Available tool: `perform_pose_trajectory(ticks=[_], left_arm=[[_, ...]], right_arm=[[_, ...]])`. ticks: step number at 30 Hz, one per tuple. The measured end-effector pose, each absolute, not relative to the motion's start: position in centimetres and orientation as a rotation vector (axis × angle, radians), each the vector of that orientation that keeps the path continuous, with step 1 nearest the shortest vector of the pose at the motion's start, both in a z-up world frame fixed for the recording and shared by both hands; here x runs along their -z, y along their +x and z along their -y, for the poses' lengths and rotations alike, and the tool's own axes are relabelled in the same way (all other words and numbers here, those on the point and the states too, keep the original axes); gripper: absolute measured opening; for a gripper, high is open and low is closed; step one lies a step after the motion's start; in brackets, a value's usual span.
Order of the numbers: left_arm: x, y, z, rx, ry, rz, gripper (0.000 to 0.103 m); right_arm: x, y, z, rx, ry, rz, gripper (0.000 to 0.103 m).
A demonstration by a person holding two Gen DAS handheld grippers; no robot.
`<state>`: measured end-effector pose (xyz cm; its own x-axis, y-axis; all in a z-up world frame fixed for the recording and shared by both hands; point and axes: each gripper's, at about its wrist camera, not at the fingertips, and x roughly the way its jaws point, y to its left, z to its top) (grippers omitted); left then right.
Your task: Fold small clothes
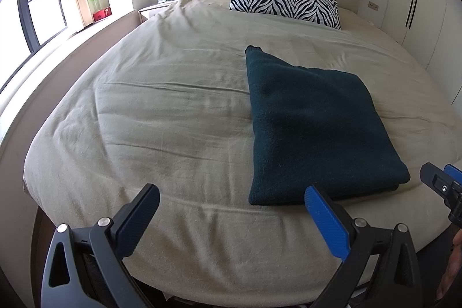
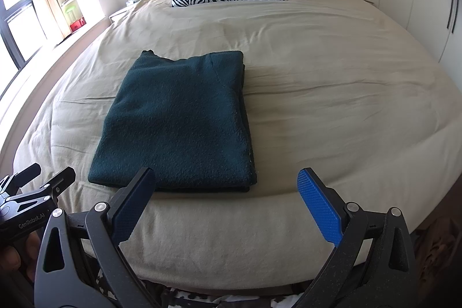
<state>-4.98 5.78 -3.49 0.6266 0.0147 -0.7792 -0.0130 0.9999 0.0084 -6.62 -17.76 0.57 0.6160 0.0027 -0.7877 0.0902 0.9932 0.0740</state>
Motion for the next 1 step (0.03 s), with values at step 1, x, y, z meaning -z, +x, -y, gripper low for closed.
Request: perform_pose_trajectory(ticks=[1], left_arm=[[3.52,-5.04,-5.79,-0.016,0.001,-0.894,0.103]], right_arm=[[-0.57,-6.62,17.76,0.051,0.11,-0.906,0.1]])
